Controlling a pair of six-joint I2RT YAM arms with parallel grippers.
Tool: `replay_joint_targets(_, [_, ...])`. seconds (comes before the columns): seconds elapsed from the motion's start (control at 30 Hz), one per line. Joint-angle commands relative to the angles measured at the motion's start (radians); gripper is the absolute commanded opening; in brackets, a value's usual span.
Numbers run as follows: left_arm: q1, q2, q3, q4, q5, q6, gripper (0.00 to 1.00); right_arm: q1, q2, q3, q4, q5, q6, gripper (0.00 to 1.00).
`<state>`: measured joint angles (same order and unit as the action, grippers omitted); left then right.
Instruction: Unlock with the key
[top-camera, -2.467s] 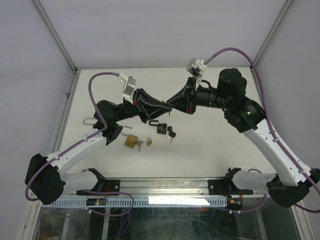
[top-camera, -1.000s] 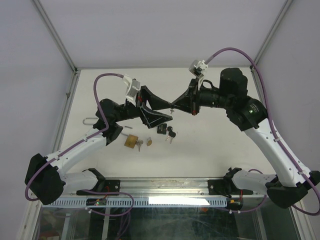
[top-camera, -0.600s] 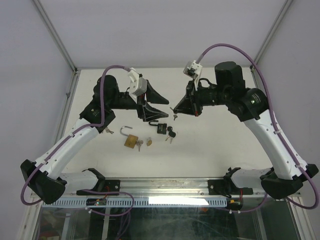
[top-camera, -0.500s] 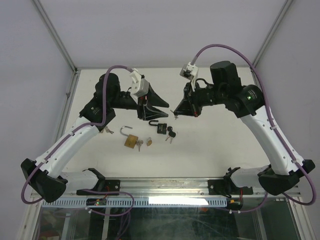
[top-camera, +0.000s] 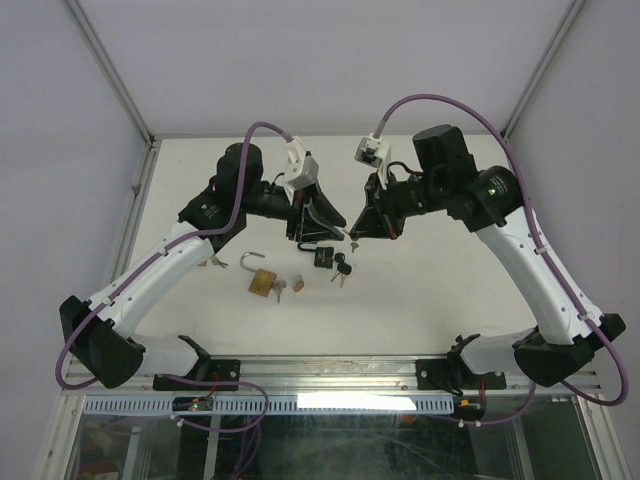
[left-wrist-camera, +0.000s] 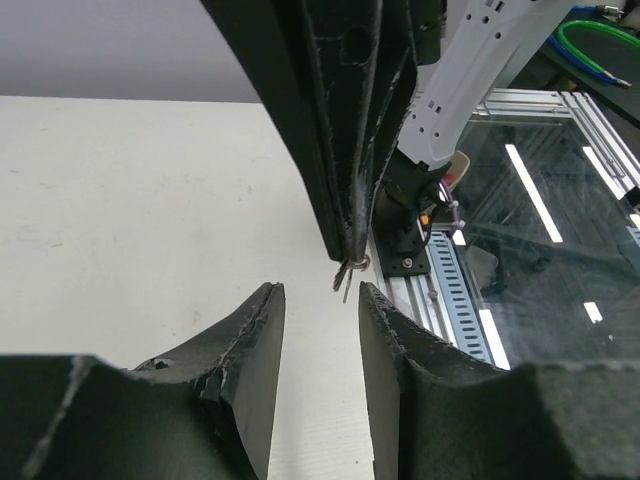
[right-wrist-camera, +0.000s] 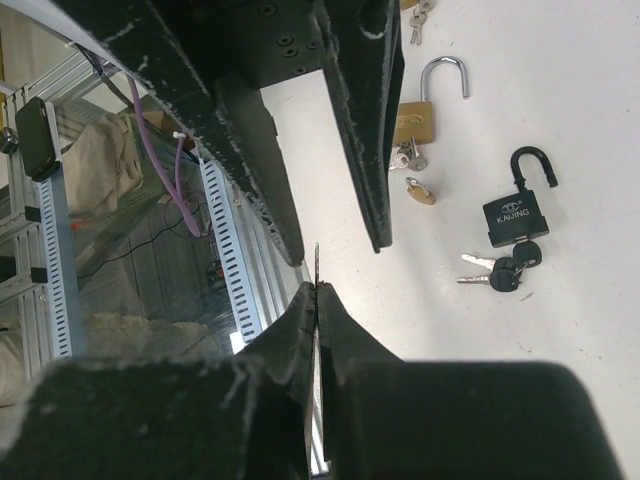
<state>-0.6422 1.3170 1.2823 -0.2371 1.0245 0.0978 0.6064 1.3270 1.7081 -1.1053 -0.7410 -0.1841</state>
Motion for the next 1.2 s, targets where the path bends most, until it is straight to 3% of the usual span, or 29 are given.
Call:
replay_joint_targets(0.0, [-0.012, -0.017, 0.044, 0.060, 0.043, -0.013, 0.37, 0.004, -0.028, 0.048, 0.015, -0.011, -0.018, 0.00])
replay_joint_targets(0.2, [-0.013, -0.011, 0.031, 0.124, 0.071, -0.054, 0.29, 0.005, -0.022, 0.057, 0.008, -0.003, -0.028, 0.00])
replay_joint_targets(0.43, [-0.016, -0.006, 0.028, 0.153, 0.070, -0.082, 0.03, 0.004, -0.023, 0.057, 0.006, 0.004, -0.031, 0.00])
replay_joint_targets(0.7, [-0.019, 0.007, 0.028, 0.153, 0.068, -0.112, 0.19, 0.005, -0.026, 0.057, 0.010, 0.009, -0.031, 0.00])
replay_joint_targets(0.97, [-0.020, 0.017, 0.035, 0.156, 0.068, -0.115, 0.00, 0.005, -0.022, 0.068, 0.005, 0.015, -0.032, 0.00])
replay_joint_targets(1.17, [-0.020, 0.005, 0.016, 0.175, 0.053, -0.126, 0.00, 0.003, -0.022, 0.066, 0.003, 0.023, -0.038, 0.00])
